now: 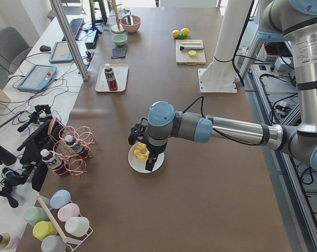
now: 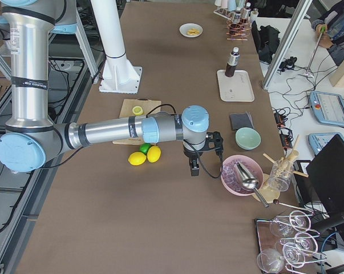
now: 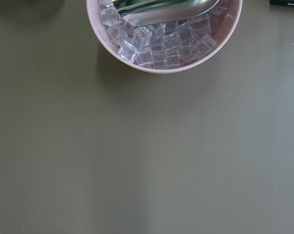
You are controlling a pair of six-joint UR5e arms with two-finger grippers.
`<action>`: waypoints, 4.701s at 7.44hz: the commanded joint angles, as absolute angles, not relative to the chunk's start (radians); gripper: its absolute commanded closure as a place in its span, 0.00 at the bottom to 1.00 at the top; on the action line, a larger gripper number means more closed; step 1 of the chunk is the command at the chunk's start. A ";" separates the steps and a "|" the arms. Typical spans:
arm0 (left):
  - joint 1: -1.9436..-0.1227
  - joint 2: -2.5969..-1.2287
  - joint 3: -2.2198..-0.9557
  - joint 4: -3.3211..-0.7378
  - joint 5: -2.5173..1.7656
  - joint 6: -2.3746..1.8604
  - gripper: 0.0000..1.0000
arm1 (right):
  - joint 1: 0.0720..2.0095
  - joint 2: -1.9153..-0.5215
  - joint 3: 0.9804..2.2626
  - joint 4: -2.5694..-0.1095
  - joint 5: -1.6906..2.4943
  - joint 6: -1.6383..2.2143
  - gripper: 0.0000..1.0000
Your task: Place donut on tray
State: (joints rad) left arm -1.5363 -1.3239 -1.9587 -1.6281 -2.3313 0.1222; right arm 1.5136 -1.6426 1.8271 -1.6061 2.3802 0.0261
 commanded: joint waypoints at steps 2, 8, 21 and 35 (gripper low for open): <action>-1.534 -1.321 -1.953 -1.649 -2.326 0.121 0.03 | 1.514 -1.652 1.847 -1.612 2.381 0.029 0.00; -1.534 -1.327 -1.948 -1.651 -2.319 0.127 0.03 | 1.514 -1.647 1.839 -1.612 2.368 0.032 0.00; -1.428 -1.350 -1.822 -1.663 -2.329 0.029 0.03 | 1.513 -1.655 1.835 -1.608 2.370 0.032 0.00; -1.186 -1.460 -1.370 -2.414 -2.321 -0.558 0.03 | 1.513 -1.661 1.838 -1.605 2.381 0.032 0.00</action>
State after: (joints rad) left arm -1.1926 -1.4077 -1.4031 -2.3990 -2.3203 -0.4490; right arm 1.5125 -1.6580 1.8374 -1.6053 2.3804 0.0328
